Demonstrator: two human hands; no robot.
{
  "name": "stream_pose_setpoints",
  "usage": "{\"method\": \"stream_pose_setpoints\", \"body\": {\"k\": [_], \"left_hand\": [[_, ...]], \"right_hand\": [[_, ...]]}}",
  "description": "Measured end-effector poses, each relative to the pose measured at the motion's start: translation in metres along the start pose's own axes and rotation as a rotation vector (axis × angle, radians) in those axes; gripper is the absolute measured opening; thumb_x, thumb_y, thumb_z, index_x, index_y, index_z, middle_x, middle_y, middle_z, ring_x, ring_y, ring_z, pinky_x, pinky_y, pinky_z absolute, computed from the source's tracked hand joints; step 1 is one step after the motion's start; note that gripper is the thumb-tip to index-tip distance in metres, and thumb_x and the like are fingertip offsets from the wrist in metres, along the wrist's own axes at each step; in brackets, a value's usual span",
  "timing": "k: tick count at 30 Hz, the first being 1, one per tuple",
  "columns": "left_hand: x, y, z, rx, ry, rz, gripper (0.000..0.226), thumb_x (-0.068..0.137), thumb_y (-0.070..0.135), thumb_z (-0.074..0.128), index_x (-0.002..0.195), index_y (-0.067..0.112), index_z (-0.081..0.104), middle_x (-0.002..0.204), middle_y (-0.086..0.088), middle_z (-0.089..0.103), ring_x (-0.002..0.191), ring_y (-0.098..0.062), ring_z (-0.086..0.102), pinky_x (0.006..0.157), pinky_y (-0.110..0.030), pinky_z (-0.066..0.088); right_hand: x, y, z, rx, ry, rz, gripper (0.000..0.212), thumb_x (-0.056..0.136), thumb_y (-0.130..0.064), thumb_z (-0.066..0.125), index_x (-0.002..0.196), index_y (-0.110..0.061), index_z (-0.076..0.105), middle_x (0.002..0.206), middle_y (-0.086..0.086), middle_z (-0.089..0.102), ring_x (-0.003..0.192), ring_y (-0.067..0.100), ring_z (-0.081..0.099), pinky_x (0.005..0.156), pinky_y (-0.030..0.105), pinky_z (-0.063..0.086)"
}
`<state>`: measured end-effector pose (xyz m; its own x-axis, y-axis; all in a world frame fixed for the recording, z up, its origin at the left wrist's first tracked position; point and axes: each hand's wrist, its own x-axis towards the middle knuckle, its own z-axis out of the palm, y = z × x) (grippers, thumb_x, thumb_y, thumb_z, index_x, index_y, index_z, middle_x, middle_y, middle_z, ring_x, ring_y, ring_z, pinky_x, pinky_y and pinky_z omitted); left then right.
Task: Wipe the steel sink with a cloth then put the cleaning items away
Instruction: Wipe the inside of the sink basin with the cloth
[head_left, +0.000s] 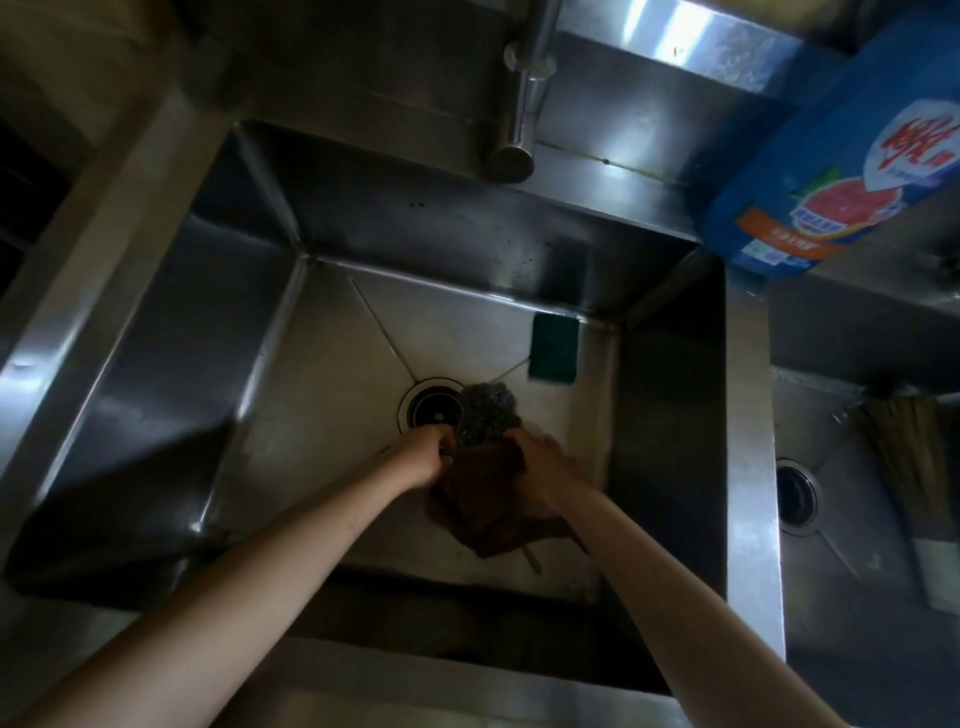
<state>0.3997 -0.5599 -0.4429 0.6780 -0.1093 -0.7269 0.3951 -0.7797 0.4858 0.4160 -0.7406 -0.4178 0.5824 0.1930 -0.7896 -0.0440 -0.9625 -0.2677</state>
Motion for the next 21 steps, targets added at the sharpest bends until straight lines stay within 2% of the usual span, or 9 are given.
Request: {"method": "stream_pose_setpoints", "body": {"k": [4,8,11,14,17,21], "left_hand": [[0.006,-0.008,-0.003,-0.002,-0.013,0.0,0.022,0.092,0.009,0.053,0.113,0.008,0.056,0.118,-0.014,0.058,0.108,-0.03,0.054,0.084,-0.034,0.042],[0.009,-0.015,-0.003,-0.055,-0.001,-0.008,0.022,0.09,0.002,0.053,0.11,0.007,0.057,0.112,-0.011,0.056,0.103,-0.023,0.053,0.074,-0.022,0.032],[0.009,-0.017,-0.004,-0.081,0.047,-0.006,0.024,0.089,0.001,0.053,0.112,0.004,0.058,0.111,-0.013,0.058,0.094,-0.017,0.048,0.071,-0.021,0.031],[0.012,-0.018,0.0,-0.061,0.098,0.026,0.014,0.09,0.007,0.054,0.103,0.009,0.057,0.111,-0.018,0.061,0.101,-0.028,0.057,0.073,-0.03,0.038],[0.012,-0.015,0.002,-0.072,0.134,0.005,0.014,0.093,0.012,0.049,0.106,0.007,0.055,0.107,-0.017,0.061,0.1,-0.032,0.056,0.079,-0.033,0.043],[0.015,-0.013,0.007,-0.109,0.136,-0.094,0.022,0.097,0.019,0.044,0.112,0.005,0.05,0.112,-0.017,0.058,0.103,-0.033,0.054,0.081,-0.034,0.042]], "right_hand": [[0.01,0.001,-0.003,-0.019,-0.004,-0.005,0.073,0.091,-0.009,0.047,0.151,-0.033,0.012,0.16,0.003,0.006,0.147,0.03,-0.002,0.117,0.052,0.008],[0.02,0.003,-0.011,-0.019,0.08,0.039,0.078,0.094,-0.016,0.049,0.151,-0.035,-0.001,0.161,-0.001,-0.001,0.147,0.03,-0.004,0.117,0.055,0.006],[0.024,0.008,-0.012,-0.03,0.119,0.025,0.088,0.09,-0.036,0.059,0.15,-0.036,-0.006,0.161,-0.003,-0.001,0.147,0.032,-0.002,0.115,0.056,0.007],[0.019,0.014,-0.004,-0.138,0.137,-0.067,0.101,0.079,-0.051,0.067,0.15,-0.039,-0.004,0.161,-0.002,0.003,0.147,0.032,0.005,0.115,0.056,0.011],[0.012,0.016,0.0,-0.424,0.131,-0.175,0.098,0.076,-0.059,0.066,0.151,-0.036,0.006,0.16,-0.002,0.011,0.145,0.028,0.016,0.116,0.052,0.013],[0.002,0.022,0.005,-0.599,0.056,-0.228,0.091,0.079,-0.056,0.064,0.151,-0.029,0.015,0.16,0.001,0.003,0.146,0.029,0.009,0.117,0.05,0.012]]}}
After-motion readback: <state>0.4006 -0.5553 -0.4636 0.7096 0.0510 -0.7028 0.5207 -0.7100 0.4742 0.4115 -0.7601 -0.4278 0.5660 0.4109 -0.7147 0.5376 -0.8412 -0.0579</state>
